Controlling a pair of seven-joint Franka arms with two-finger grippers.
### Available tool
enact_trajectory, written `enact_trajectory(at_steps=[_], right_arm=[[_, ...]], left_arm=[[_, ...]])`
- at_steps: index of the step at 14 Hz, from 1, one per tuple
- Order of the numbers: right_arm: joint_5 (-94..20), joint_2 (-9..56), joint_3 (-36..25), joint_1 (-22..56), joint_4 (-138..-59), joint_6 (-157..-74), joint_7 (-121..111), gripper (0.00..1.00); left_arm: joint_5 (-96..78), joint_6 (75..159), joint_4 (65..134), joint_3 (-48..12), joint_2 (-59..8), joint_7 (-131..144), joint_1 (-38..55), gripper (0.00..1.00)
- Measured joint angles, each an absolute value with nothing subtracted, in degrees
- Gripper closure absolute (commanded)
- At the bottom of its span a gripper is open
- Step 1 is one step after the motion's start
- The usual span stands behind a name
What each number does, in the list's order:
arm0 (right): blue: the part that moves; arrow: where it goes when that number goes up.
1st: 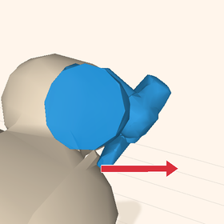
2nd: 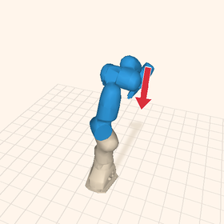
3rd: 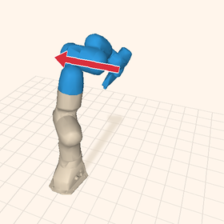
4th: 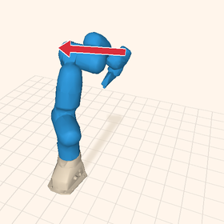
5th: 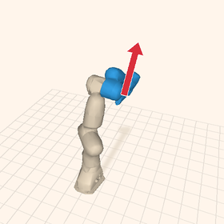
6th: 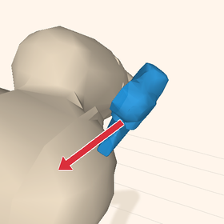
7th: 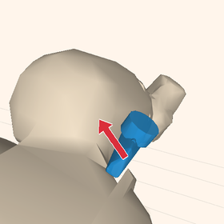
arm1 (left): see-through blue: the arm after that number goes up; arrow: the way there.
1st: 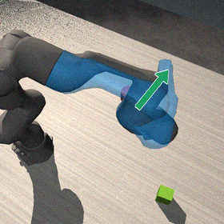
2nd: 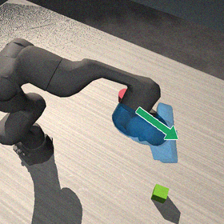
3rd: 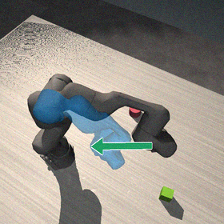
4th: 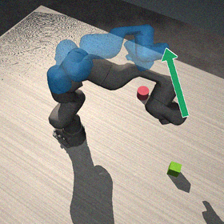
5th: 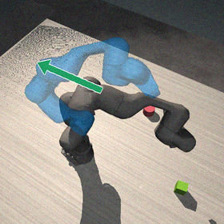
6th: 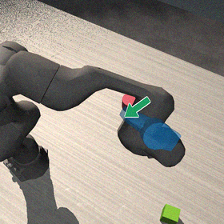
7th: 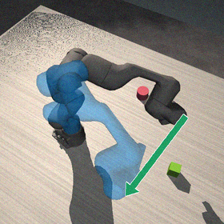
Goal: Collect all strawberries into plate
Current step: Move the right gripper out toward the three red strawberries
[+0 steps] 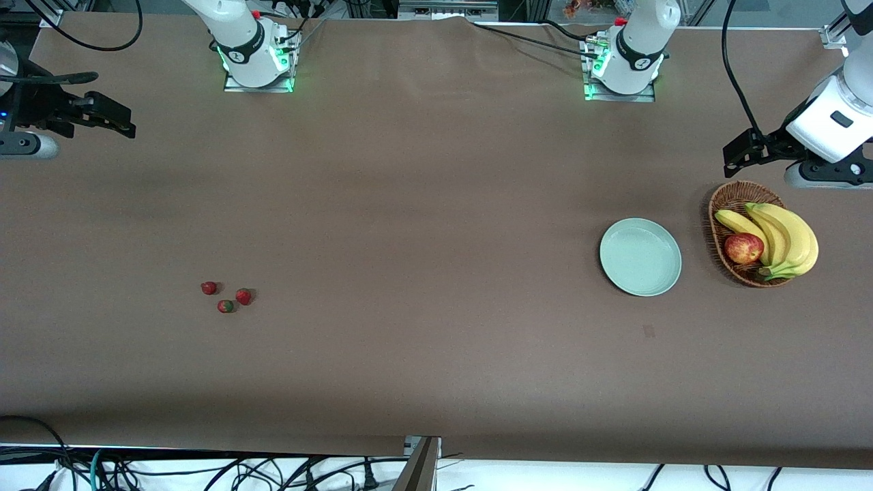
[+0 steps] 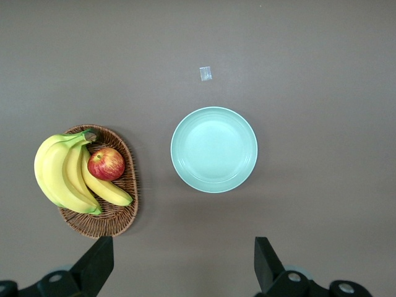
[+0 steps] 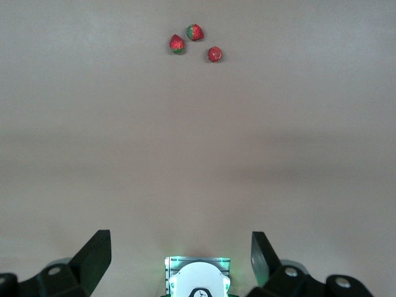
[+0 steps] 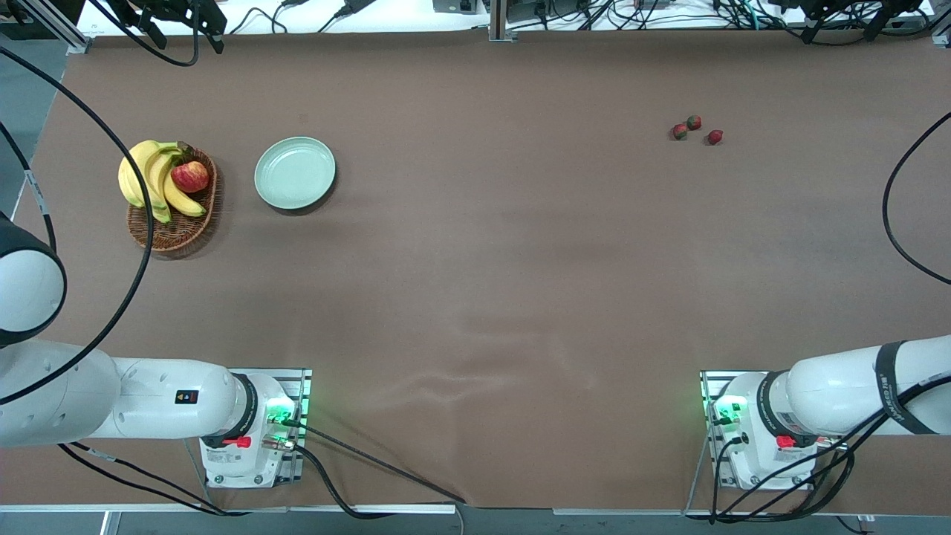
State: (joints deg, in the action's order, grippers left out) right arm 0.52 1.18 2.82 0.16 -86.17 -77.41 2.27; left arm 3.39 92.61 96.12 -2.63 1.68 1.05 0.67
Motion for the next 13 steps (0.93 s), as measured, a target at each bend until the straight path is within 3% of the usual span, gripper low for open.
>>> enact_trajectory(at_steps=[13], right_arm=[[0.49,5.71,2.45,-0.10,-86.22,-81.44,2.27,0.00]], left_arm=[[3.39,92.13,95.94,-2.95,1.92,1.02,0.91,0.00]])
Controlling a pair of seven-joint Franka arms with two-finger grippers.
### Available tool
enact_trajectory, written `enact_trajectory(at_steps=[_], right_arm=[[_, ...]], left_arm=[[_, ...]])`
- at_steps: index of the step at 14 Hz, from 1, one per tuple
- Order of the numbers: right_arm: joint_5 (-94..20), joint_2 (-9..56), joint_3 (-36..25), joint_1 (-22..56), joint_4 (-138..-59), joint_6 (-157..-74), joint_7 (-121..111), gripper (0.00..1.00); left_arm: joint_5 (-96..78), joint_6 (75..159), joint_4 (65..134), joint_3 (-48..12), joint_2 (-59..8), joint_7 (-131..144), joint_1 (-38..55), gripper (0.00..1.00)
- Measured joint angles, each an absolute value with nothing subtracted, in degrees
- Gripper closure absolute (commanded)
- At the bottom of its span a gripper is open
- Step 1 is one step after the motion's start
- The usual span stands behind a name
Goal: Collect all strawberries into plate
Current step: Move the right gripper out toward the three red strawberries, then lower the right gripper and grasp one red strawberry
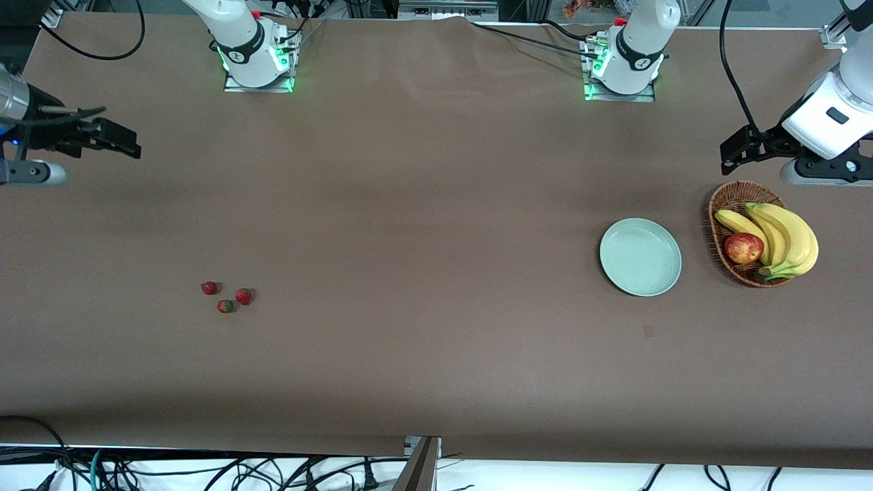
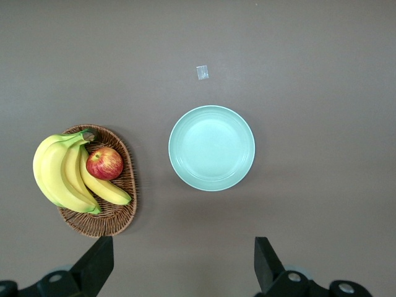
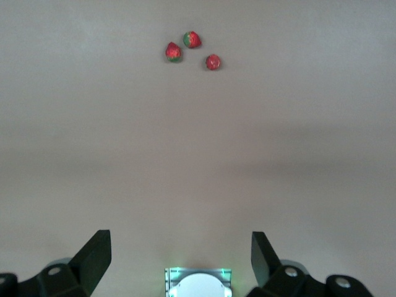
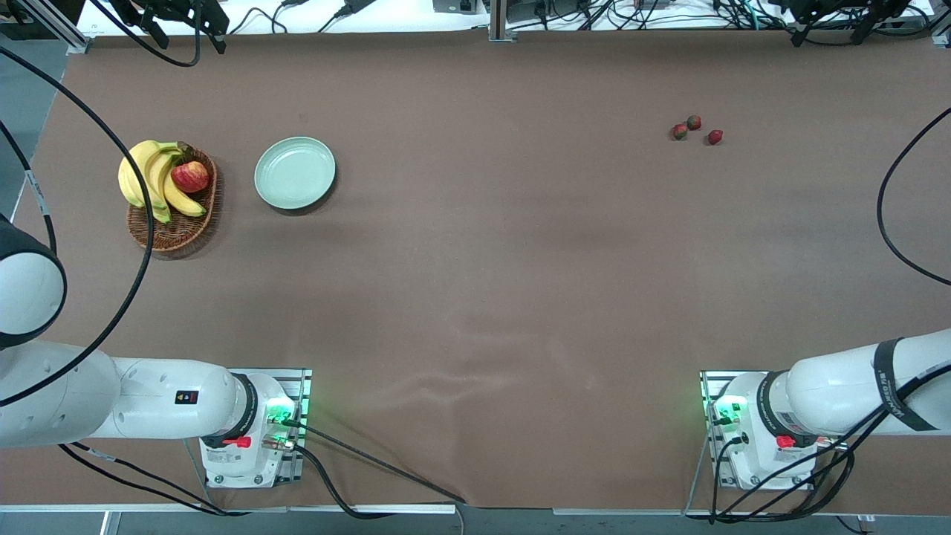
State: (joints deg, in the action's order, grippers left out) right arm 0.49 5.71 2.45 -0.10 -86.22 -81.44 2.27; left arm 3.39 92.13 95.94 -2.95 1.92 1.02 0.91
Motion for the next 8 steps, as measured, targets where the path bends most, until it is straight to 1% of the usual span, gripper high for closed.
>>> enact_trajectory(at_steps=[2,8], right_arm=[[0.50,9.25,2.43,-0.21,-86.35,-83.63,2.27,0.00],[0.44,22.06,2.40,-0.79,-86.56,-94.45,2.27,0.00]], left_arm=[[3.39,92.09,95.91,-2.96,1.97,1.02,0.92,0.00],[3.39,92.09,95.45,-2.97,1.97,1.02,1.00,0.00]])
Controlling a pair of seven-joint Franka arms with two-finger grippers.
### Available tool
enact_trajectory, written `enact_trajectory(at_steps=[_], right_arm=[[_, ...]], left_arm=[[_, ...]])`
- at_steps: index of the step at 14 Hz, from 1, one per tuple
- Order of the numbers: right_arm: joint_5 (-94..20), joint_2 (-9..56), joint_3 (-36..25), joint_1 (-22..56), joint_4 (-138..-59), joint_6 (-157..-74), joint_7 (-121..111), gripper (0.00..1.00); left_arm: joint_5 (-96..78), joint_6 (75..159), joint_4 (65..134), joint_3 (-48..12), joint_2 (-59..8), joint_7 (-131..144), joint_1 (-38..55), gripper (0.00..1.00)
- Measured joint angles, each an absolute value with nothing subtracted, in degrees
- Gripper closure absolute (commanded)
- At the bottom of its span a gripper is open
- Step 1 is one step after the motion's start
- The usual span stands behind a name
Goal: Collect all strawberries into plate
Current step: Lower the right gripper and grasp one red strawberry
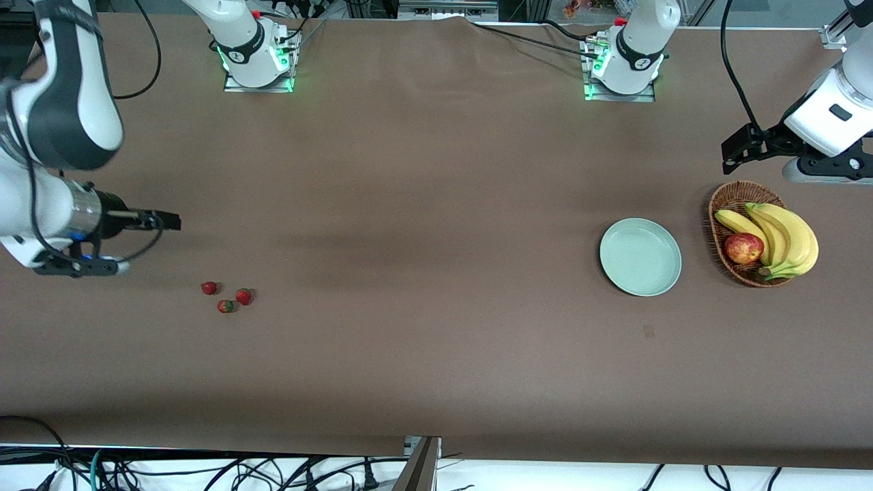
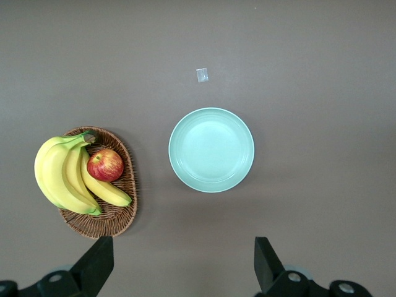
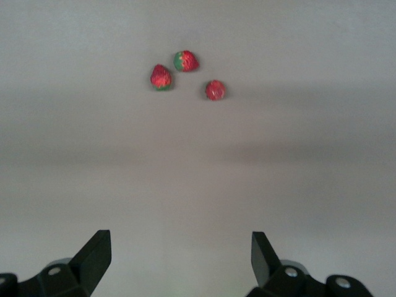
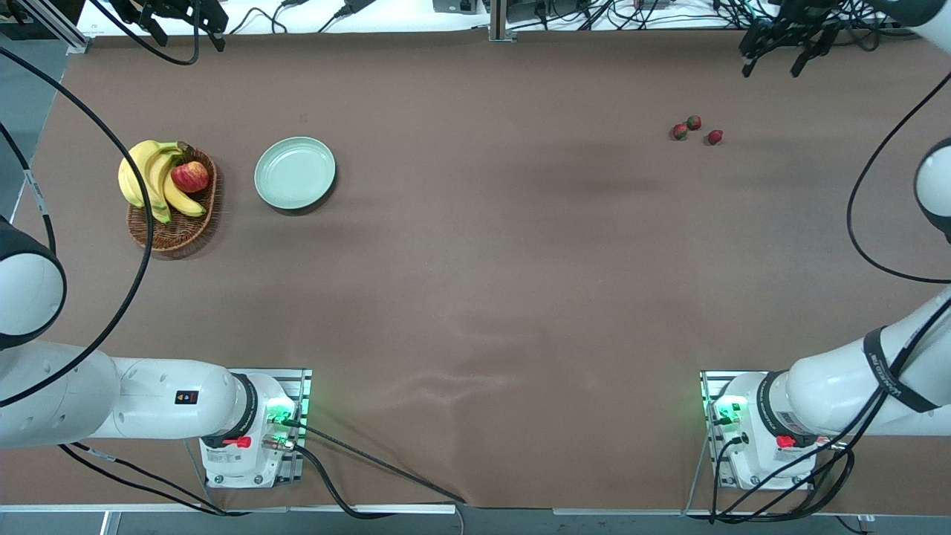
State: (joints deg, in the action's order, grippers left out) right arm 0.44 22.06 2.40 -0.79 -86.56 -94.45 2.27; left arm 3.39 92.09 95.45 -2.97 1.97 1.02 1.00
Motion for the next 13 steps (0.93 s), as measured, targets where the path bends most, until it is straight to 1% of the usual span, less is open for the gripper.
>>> enact_trajectory(at_steps=[2,5,10,13], right_arm=[[0.37,26.63,2.74,-0.38,-86.88,-99.29,2.29,0.00],[0.36,32.22,2.97,1.51,-89.53,-109.19,2.50,0.00],[0.36,36.34,2.97,2.25,-95.88,-125.34,2.56,0.00],[0.37,38.84,2.96,2.27,-97.84,-132.18,2.56,0.00]], left_arm=[[3.39,92.09,95.41,-2.97,1.97,1.02,1.09,0.00],[3.39,92.07,95.39,-2.97,1.97,1.02,1.10,0.00],[3.39,91.58,95.38,-2.95,1.97,1.02,1.10,0.00],[3.39,91.26,95.37,-2.95,1.97,1.02,1.10,0.00]])
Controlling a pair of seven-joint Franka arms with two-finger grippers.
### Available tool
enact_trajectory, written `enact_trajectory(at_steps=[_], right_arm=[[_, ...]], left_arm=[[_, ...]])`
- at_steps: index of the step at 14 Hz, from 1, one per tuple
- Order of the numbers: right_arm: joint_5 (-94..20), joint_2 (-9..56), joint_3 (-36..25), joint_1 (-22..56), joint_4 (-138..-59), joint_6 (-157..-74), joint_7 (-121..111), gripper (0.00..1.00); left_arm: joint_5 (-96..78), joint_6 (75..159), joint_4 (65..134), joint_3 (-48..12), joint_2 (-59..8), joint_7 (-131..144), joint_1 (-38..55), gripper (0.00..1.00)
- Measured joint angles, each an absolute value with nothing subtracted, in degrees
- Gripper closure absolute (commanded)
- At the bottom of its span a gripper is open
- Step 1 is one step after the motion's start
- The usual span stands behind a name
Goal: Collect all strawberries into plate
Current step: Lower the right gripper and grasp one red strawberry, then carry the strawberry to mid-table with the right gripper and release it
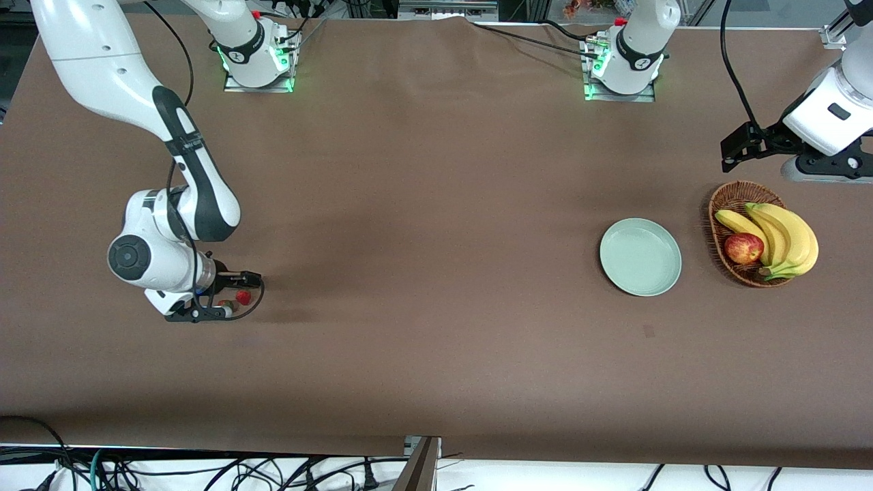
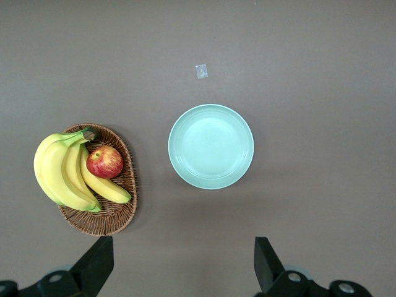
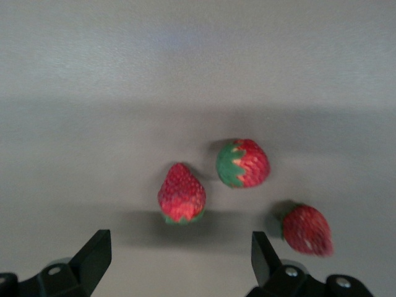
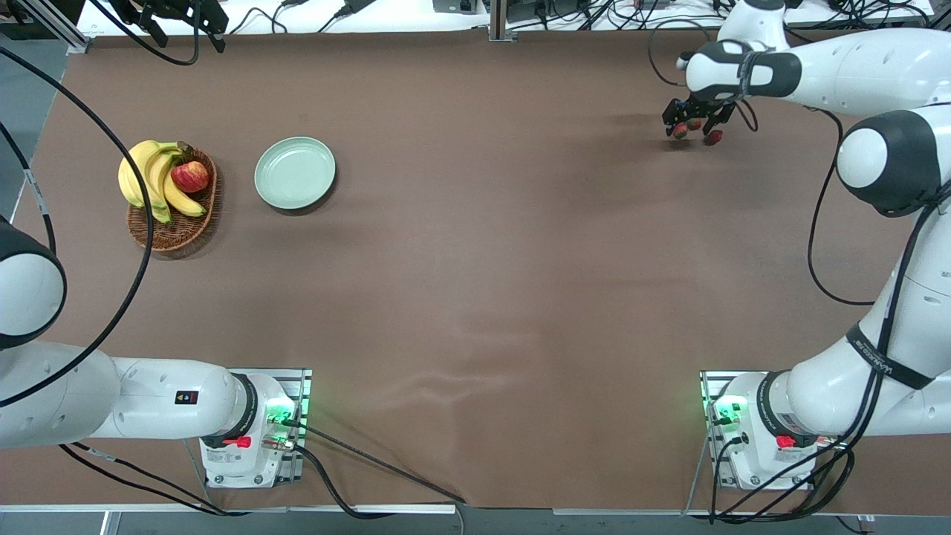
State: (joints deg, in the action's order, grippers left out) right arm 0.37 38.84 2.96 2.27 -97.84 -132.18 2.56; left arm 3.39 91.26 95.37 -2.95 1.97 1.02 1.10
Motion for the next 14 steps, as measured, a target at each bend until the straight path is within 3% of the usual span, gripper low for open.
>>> enact_trajectory(at_steps=[4,9,10,11,14], right_arm=[[0.37,40.21,2.97,2.98,-97.97,-135.93,2.56,0.02],[0.37,40.79,2.97,3.07,-98.05,-137.53,2.56,0.74],[0.40,40.72,2.89,3.06,-97.99,-137.60,2.56,0.84],[0.40,40.63,2.81,3.04,-97.88,-137.61,2.55,0.93],[0.40,40.63,2.97,3.12,-97.69,-137.72,2.52,0.96]], left_arm=[[3.39,91.24,95.35,-2.95,1.97,1.02,1.10,0.00],[3.39,91.24,95.34,-2.95,1.97,1.05,1.11,0.00],[3.39,91.24,95.34,-2.95,1.97,1.05,1.11,0.00],[3.39,91.24,95.34,-2.95,1.97,1.05,1.11,0.00],[3.39,91.23,95.33,-2.95,1.97,1.05,1.11,0.00]])
